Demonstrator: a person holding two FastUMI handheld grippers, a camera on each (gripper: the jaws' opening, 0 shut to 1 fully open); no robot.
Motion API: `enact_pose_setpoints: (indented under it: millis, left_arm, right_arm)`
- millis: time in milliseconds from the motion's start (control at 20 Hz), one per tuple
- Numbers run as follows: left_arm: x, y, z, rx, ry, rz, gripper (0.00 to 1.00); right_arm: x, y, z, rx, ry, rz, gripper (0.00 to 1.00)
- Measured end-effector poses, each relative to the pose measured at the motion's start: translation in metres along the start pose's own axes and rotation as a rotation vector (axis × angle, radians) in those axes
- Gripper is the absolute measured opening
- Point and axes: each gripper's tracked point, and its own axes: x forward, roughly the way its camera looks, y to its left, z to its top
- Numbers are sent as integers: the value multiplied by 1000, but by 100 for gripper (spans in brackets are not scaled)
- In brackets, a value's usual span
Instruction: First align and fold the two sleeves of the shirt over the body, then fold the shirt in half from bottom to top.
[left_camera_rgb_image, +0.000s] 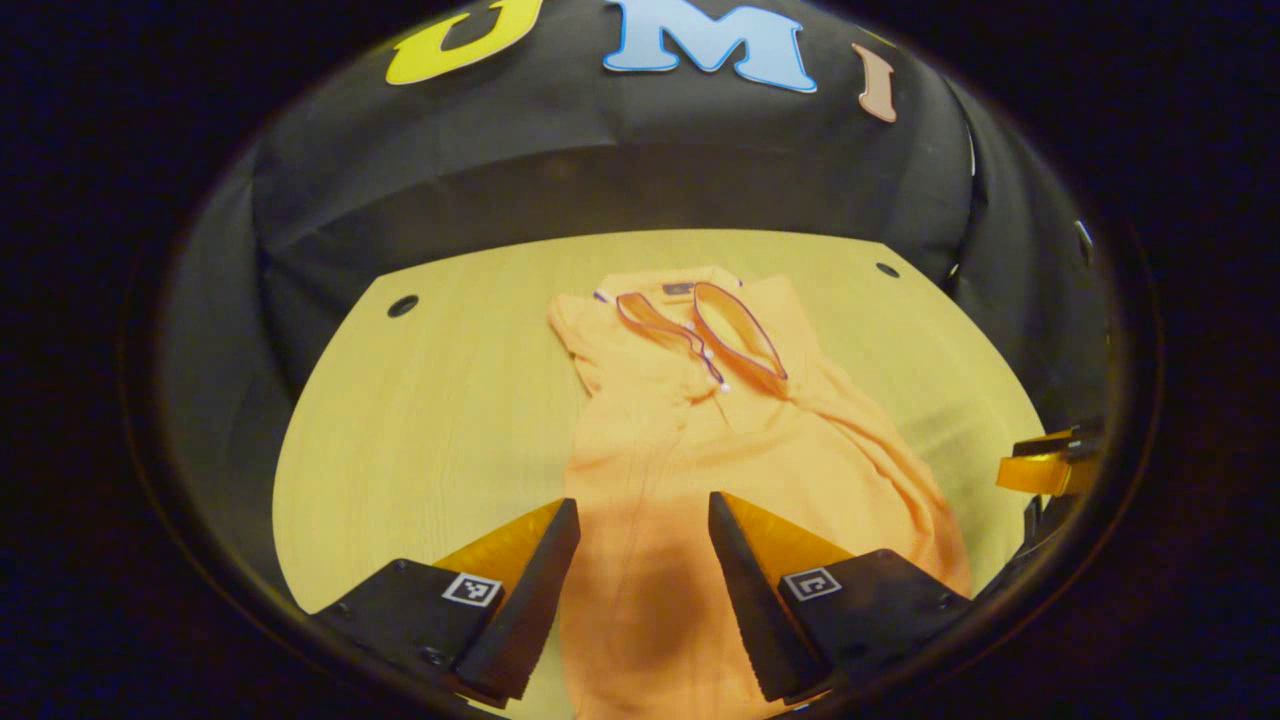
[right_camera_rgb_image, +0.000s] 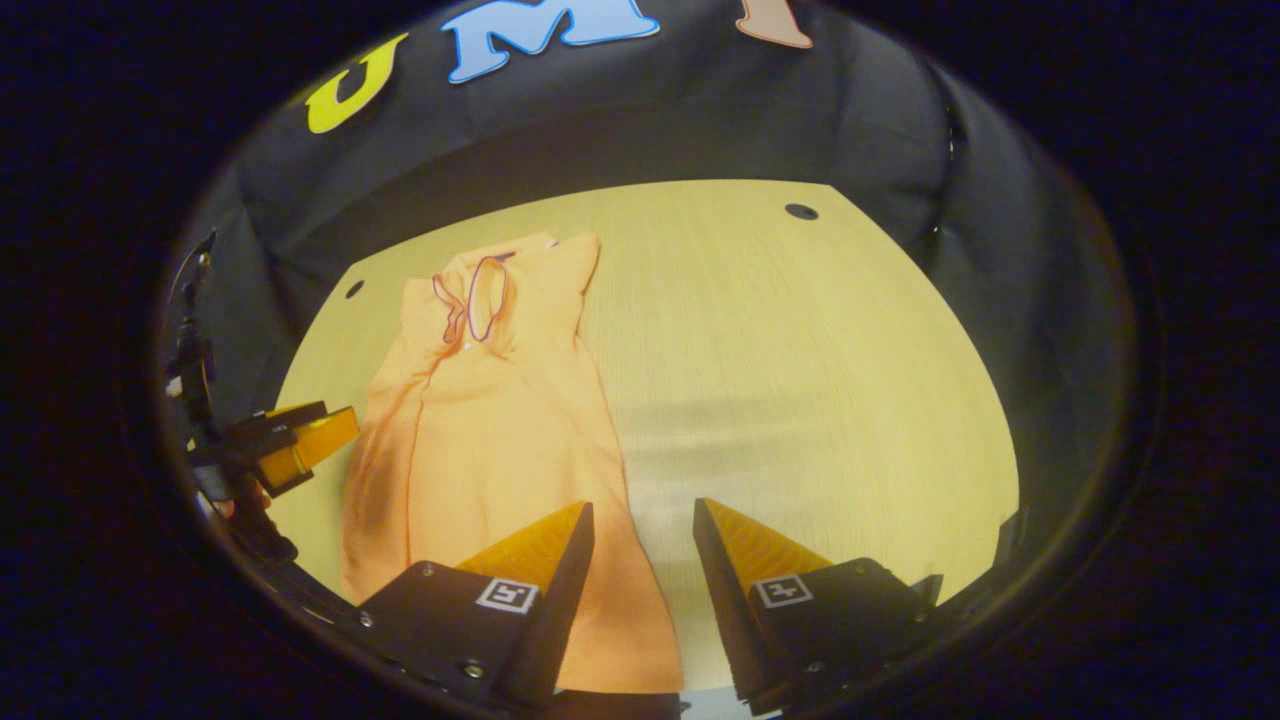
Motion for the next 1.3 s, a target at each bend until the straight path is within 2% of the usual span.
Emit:
enact_pose_setpoints:
  millis: [50,100,200,300,600,900,950,1050,1100,1300]
  left_arm:
    - [-8,0,-15,-9,25,4,86]
    - [-17,0,-31,-15,50,8,87]
    - [-29,2,-57,-18,98,21,94]
    - [-38,2,-80,-27,146,31,96]
    - [-61,8,-140,-44,291,65,94]
    - [-63,16,-175,-36,413,88,96]
    - [-61,16,-180,-31,435,92,94]
    - [-58,16,-178,-34,441,94,97]
    - [-58,15,-177,-33,441,93,94]
    - [-57,14,-179,-75,461,71,94]
  right_arm:
    - [-1,5,-7,-6,29,8,72]
    - [-1,7,-16,-14,58,13,94]
    - [-1,13,-30,-26,109,22,95]
    - [1,18,-49,-37,166,29,95]
    - [2,26,-96,-57,310,19,95]
    - [9,27,-127,-142,407,-15,95]
    - [10,28,-129,-147,418,-17,95]
    - [14,31,-134,-143,431,-19,95]
    - [14,31,-137,-151,441,-32,95]
    - [18,29,-138,-203,459,-71,95]
